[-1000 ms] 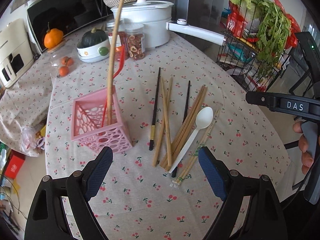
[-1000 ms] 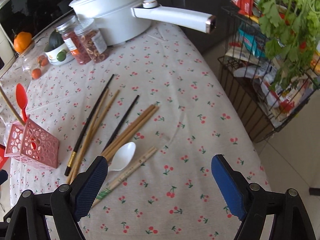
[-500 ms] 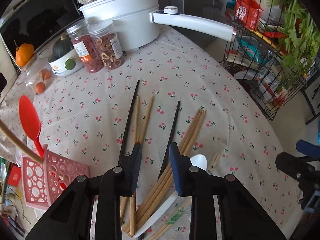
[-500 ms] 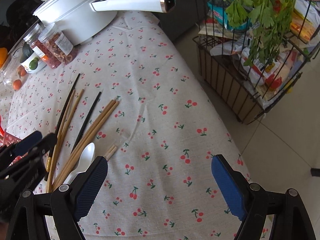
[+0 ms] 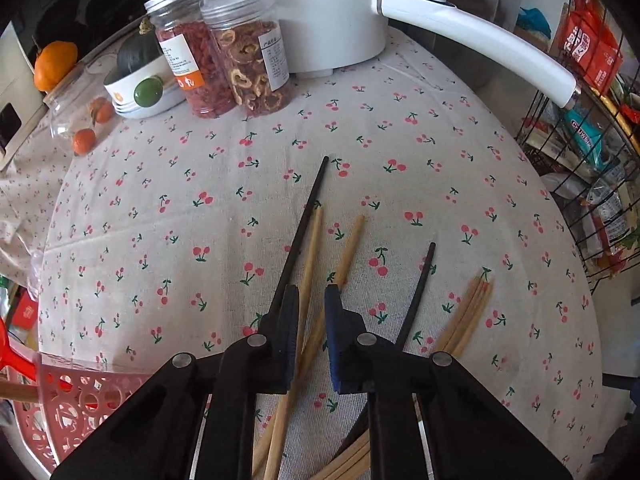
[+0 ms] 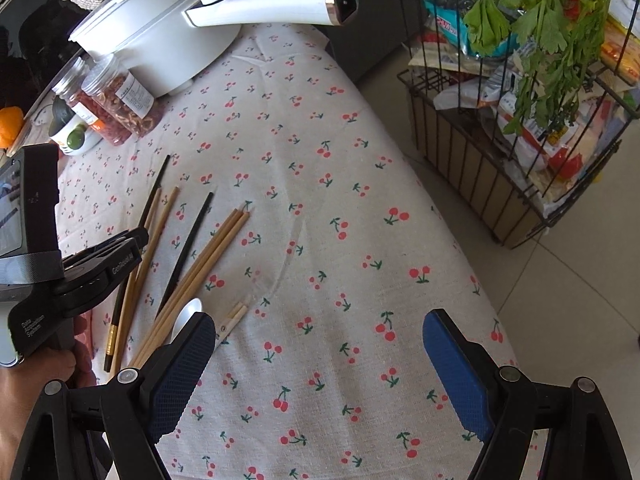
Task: Organize utensils
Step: 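Grasp a wooden chopstick with left tool and lift it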
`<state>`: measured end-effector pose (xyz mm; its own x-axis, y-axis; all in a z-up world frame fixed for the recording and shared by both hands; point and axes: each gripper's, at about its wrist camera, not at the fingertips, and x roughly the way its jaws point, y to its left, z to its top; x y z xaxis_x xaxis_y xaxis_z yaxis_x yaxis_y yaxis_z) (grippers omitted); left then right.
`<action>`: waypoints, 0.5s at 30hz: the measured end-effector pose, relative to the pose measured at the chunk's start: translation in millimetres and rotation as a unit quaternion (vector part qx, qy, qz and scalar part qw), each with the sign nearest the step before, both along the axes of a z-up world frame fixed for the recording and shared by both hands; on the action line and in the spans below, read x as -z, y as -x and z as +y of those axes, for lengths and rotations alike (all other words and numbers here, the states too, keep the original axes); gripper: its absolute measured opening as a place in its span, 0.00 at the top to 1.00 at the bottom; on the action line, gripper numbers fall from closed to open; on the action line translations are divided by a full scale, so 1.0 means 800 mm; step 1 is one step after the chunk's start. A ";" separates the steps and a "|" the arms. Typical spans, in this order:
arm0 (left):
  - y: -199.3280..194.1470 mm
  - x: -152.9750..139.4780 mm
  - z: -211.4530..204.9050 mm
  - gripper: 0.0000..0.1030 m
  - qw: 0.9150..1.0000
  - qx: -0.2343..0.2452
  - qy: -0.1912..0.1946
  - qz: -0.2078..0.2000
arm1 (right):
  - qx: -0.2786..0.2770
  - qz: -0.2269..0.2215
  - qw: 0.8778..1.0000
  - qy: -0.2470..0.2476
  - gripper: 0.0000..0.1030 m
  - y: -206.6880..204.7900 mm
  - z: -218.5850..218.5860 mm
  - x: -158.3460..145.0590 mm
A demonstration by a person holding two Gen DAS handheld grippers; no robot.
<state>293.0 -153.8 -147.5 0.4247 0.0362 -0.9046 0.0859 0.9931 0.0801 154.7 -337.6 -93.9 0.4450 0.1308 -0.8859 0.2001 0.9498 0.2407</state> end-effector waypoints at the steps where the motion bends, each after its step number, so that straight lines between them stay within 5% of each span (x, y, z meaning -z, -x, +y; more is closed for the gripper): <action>1: -0.002 0.002 -0.001 0.89 1.000 0.000 -0.001 0.003 | -0.001 0.000 1.000 0.000 0.14 -0.001 0.001 0.000; 8: -0.013 0.015 0.008 0.92 1.000 -0.012 -0.009 0.018 | 0.000 0.002 1.000 0.000 0.14 0.000 0.000 0.001; 15: 0.020 -0.007 0.003 0.94 1.000 0.025 0.007 0.007 | -0.003 0.006 1.000 0.006 0.14 -0.002 0.004 0.003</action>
<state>277.2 -151.4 -142.3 0.4123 0.0025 -0.9110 0.1362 0.9886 0.0644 156.7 -334.8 -96.3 0.4336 0.1232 -0.8927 0.1975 0.9535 0.2275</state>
